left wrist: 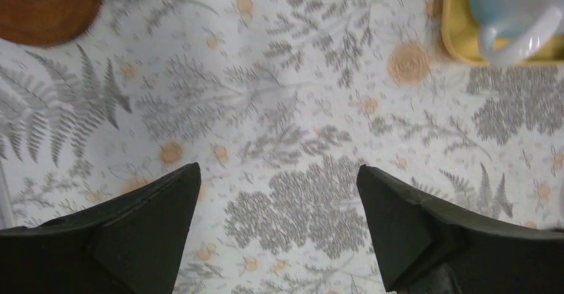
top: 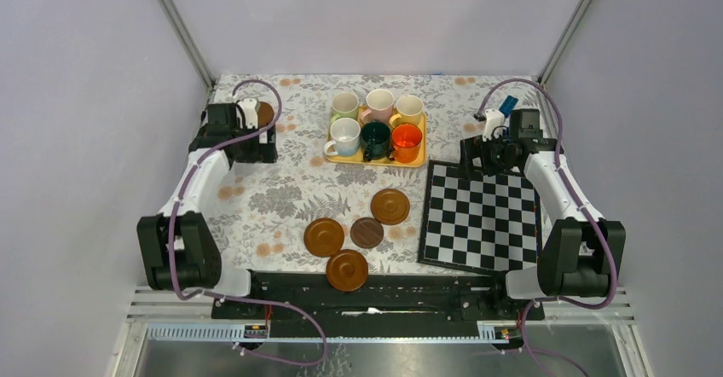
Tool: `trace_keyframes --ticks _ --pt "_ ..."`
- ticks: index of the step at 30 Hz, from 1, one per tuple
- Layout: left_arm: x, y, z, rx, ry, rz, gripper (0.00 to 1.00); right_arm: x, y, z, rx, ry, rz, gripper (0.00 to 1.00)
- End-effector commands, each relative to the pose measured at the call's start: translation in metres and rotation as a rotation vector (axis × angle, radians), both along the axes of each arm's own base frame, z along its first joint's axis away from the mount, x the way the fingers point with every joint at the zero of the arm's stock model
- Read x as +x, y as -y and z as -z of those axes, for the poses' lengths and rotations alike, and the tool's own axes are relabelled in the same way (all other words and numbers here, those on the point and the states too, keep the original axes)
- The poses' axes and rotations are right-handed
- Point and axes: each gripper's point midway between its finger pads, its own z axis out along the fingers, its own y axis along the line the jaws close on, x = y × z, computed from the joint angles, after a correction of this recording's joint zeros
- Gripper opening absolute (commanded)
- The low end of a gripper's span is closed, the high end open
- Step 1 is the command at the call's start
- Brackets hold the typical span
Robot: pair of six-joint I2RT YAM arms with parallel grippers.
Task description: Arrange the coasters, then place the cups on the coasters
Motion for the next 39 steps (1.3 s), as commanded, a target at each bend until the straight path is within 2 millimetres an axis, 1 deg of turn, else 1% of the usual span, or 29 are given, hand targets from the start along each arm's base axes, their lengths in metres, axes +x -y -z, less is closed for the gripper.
trace_keyframes --ticks 1,4,5,8,11,13,16,21,24,29,36,39 --pt "0.059 -0.029 -0.04 0.063 0.135 -0.064 0.99 0.007 -0.009 -0.03 0.033 0.069 -0.017 0.98" --pt "0.09 -0.056 -0.043 0.049 0.126 -0.111 0.99 0.008 -0.008 -0.031 0.03 0.084 -0.007 0.98" --pt "0.099 -0.065 -0.036 0.036 0.107 -0.114 0.99 0.007 -0.007 -0.029 0.027 0.085 -0.004 0.98" --pt "0.123 -0.086 -0.028 0.009 0.087 -0.106 0.98 0.005 -0.006 -0.025 0.02 0.085 0.001 0.98" --pt "0.14 -0.109 -0.015 0.011 0.072 -0.109 0.94 0.004 -0.005 -0.024 0.017 0.09 0.002 0.98" --pt "0.148 -0.122 -0.003 0.022 0.052 -0.124 0.91 0.003 -0.006 -0.023 0.018 0.088 0.001 0.98" --pt "0.158 -0.136 0.016 0.052 0.021 -0.139 0.89 0.003 -0.006 -0.021 0.02 0.083 -0.001 0.98" --pt "0.166 -0.142 0.042 0.072 -0.021 -0.117 0.88 0.003 -0.006 -0.017 0.018 0.071 -0.004 0.98" --pt "0.171 -0.152 0.053 0.107 -0.036 -0.124 0.85 0.003 -0.007 -0.017 0.024 0.065 -0.005 0.98" --pt "0.173 -0.16 0.072 0.121 -0.07 -0.142 0.81 0.003 -0.005 -0.016 0.016 0.062 -0.001 0.98" --pt "0.169 -0.156 0.093 0.108 -0.109 -0.109 0.79 0.003 -0.004 -0.015 0.013 0.06 0.004 0.98" --pt "0.166 -0.146 0.1 0.073 -0.12 -0.077 0.73 0.003 -0.004 -0.013 0.011 0.057 0.004 0.98"
